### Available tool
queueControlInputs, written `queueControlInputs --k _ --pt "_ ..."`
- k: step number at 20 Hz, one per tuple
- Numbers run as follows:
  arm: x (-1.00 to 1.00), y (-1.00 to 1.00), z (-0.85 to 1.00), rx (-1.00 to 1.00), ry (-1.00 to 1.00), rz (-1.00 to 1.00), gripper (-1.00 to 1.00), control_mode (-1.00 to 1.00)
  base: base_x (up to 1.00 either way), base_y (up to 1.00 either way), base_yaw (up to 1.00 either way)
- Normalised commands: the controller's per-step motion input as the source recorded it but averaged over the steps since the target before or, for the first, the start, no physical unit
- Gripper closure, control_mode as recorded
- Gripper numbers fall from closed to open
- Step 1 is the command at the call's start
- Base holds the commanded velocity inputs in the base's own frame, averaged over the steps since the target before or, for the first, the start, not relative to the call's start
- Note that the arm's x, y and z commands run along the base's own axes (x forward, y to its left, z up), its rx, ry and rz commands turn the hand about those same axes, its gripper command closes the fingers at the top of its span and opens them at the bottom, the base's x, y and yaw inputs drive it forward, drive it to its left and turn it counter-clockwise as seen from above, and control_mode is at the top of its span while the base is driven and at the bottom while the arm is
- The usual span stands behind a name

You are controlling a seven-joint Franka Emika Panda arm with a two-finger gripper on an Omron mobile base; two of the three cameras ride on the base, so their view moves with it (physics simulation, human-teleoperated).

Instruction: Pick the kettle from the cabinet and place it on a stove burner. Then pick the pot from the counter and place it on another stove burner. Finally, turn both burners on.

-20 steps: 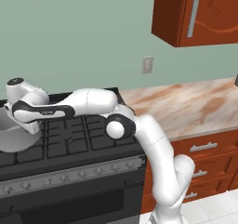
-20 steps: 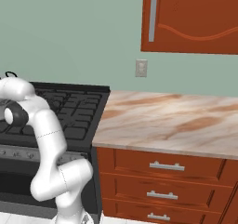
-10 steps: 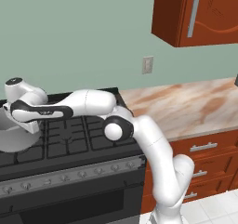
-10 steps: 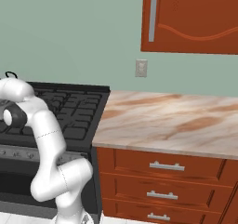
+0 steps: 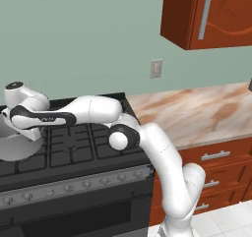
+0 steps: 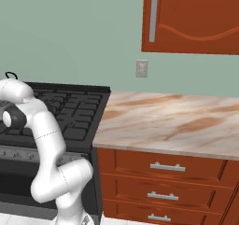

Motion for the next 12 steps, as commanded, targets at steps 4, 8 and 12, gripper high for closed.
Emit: queueControlInputs --k 4,8,12 --pt "0.00 0.00 0.00 0.00 -0.01 0.00 -1.00 -1.00 0.00 0.00 0.00" --pt "-0.05 0.00 0.07 0.00 -0.01 0.00 -1.00 -1.00 0.00 0.00 0.00" --pt "-0.14 0.00 0.17 0.00 -0.03 0.00 -1.00 -1.00 0.00 0.00 0.00"
